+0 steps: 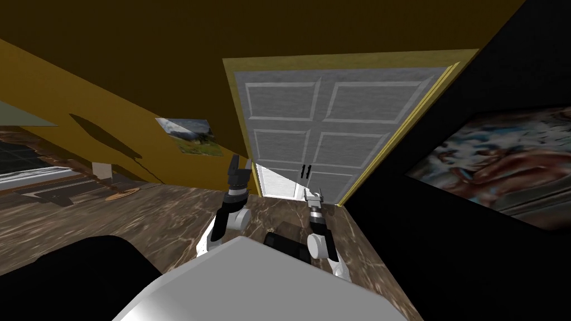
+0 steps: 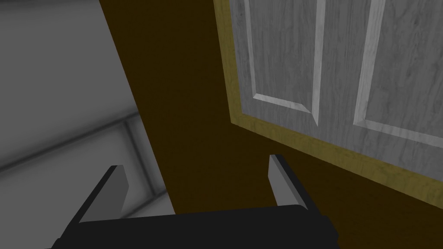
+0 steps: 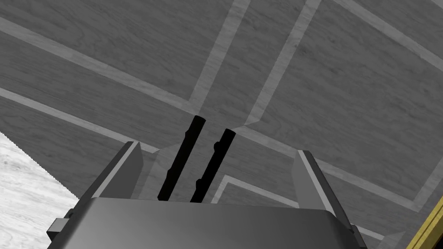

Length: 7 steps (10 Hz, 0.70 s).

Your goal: Pull the door open

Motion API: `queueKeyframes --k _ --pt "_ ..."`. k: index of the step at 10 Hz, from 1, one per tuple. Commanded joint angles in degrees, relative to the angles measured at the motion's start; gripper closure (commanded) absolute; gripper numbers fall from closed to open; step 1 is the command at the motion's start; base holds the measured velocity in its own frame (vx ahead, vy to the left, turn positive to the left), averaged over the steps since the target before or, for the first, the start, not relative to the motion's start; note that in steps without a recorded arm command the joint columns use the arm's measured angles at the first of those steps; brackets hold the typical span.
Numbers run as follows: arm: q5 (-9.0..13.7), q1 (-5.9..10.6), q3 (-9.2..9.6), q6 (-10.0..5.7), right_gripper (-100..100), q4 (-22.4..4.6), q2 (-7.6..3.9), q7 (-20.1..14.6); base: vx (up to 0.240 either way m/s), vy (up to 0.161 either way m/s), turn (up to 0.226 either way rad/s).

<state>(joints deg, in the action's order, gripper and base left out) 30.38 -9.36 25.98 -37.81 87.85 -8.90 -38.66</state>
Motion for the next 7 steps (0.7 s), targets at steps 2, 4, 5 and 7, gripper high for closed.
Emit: queueKeyframes --k 2,4,5,7 --pt "2.55 1.5 2.71 -1.54 -100 -3.96 -0.94 -3.22 0.111 0.012 -0.025" --pt "4.49 2.84 4.71 -2.52 -100 -7.01 -1.46 -5.45 0.098 0.01 -0.032" --pt "5.44 3.5 5.67 -2.99 -100 -8.49 -1.71 -6.53 0.093 0.003 -0.022" --pt "7.32 4.81 7.61 -3.94 -100 -11.45 -2.2 -8.69 0.094 -0.003 -0.028"
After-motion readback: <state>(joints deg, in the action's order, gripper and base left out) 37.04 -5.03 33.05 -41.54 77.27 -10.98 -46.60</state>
